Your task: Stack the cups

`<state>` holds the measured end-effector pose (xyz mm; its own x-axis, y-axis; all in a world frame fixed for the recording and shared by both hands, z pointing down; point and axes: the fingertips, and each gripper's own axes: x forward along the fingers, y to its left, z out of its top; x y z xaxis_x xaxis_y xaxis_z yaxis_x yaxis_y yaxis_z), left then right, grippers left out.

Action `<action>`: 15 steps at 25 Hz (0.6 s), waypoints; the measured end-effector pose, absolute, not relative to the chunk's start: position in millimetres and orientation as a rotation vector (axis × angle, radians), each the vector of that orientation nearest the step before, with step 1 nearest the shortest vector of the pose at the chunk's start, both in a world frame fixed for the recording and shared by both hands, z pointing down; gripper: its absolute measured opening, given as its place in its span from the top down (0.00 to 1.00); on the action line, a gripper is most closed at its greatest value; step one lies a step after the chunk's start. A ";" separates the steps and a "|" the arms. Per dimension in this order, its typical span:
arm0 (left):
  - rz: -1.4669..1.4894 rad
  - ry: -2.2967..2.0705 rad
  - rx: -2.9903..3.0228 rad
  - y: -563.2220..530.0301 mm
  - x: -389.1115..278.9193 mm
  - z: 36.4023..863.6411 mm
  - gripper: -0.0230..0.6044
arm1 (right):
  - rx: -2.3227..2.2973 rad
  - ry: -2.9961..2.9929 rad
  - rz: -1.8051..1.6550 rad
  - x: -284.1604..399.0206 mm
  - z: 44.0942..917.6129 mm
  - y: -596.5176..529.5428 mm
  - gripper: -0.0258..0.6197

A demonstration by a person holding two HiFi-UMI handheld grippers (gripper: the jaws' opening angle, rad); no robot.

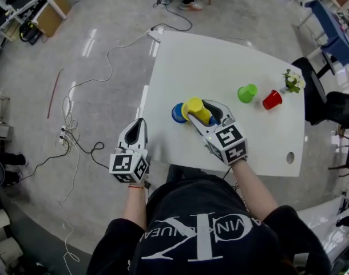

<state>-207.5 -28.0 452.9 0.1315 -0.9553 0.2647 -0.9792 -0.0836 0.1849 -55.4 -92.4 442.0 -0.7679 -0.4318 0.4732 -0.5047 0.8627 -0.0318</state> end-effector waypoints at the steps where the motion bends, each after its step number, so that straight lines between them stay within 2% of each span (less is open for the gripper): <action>1: 0.106 -1.881 2.098 -27.2 -208.0 453.3 0.96 | 0.687 -2.574 0.214 -55.1 442.7 -91.9 0.61; 15: 0.097 -1.844 2.132 -31.6 -210.4 450.7 0.96 | 0.726 -2.593 0.219 -51.4 431.6 -87.6 0.54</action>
